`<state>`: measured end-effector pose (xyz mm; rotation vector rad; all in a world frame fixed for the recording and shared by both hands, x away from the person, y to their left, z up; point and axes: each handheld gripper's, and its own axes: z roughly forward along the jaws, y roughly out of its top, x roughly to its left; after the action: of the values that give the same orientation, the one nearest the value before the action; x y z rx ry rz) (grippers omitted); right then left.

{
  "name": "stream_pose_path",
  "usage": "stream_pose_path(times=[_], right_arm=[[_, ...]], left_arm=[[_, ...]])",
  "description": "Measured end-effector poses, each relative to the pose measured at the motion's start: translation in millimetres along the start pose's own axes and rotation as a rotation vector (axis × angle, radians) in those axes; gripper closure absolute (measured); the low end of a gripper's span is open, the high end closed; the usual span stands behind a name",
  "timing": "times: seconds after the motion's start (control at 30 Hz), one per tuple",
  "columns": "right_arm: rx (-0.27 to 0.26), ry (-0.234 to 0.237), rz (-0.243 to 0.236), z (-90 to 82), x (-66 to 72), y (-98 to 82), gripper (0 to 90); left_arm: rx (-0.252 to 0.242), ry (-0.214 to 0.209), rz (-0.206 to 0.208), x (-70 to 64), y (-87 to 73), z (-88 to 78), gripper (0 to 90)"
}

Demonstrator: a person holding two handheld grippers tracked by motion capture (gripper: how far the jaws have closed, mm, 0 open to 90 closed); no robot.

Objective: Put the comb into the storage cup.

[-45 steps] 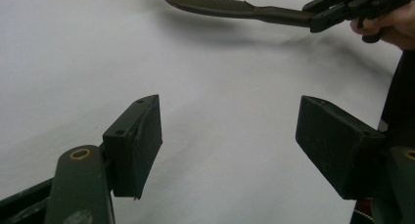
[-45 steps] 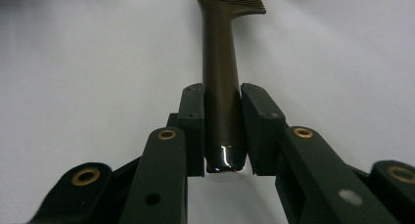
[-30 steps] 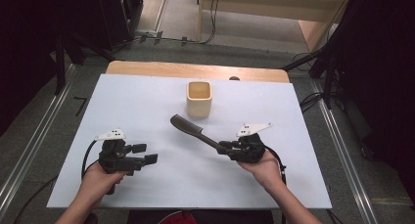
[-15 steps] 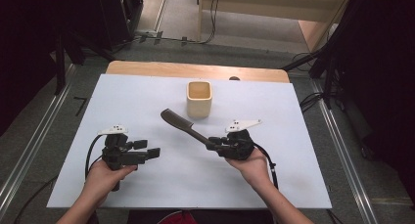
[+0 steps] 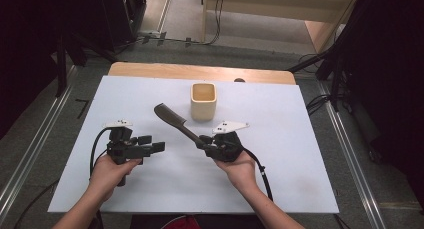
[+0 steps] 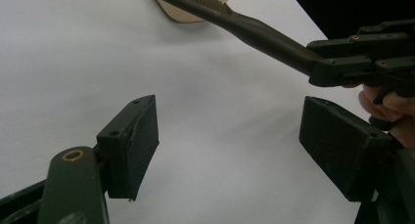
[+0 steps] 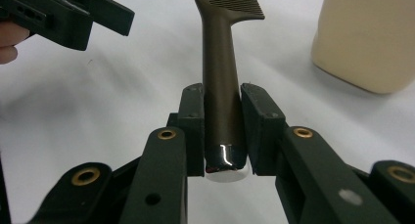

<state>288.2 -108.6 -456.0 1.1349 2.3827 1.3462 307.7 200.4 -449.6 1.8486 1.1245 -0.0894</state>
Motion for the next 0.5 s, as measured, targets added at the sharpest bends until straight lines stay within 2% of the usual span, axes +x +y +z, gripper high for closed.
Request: stream_pose_path(times=[0.1, 0.33, 0.47, 0.5], right_arm=[[-0.005, -0.009, 0.002, 5.7, 1.3, 1.6, 70.4], [-0.035, -0.035, 0.015, 14.0, 2.7, 4.1, 70.4], [-0.042, -0.053, 0.008, 20.7, 5.2, 3.5, 70.5], [-0.045, -0.061, 0.004, 23.1, 5.9, 3.0, 70.4]], left_arm=[[-0.004, 0.011, -0.022, 2.6, 3.4, 2.6, 24.1], [-0.024, 0.041, -0.043, 3.9, 11.6, 7.8, 24.0], [-0.033, 0.075, -0.025, 3.4, 16.3, 9.5, 24.0], [-0.032, 0.071, -0.030, 3.9, 17.9, 9.9, 24.0]])
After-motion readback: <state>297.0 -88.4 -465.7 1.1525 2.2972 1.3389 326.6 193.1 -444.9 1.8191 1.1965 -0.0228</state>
